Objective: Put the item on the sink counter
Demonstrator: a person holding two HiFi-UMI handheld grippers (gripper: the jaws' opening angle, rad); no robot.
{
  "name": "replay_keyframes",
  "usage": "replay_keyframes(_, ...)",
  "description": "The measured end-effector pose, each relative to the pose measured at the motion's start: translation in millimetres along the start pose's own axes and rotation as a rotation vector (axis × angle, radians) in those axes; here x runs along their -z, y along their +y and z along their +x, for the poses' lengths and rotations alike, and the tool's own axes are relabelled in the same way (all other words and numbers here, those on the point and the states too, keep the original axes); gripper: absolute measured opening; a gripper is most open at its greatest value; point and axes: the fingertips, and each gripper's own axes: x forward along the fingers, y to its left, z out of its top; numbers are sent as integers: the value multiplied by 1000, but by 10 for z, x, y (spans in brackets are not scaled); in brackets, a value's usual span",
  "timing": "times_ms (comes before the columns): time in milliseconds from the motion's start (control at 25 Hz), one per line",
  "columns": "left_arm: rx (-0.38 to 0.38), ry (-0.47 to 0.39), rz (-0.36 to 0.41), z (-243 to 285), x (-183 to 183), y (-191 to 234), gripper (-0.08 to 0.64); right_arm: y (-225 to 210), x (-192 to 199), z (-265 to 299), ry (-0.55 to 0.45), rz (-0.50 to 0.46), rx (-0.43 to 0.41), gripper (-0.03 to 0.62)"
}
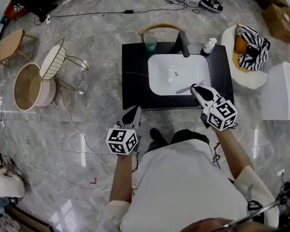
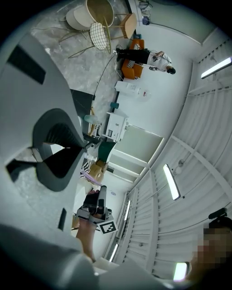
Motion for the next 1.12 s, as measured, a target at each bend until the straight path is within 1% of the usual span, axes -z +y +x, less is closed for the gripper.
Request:
replay_keyframes(280, 13, 1, -22, 89, -45, 108, 5, -51, -31, 204, 8, -1, 25, 32)
replay_keyframes(480, 0, 6, -35, 166, -64, 203, 5, -176, -85, 424, 12, -8, 35, 32)
replay_keyframes(800, -64, -5, -85, 385, -152, 390, 5, -460, -213, 906, 44, -36, -11, 32)
replay_keyframes(1120, -128, -10, -117, 631, -277, 561, 5, -746, -302, 1446, 79, -48, -76, 32)
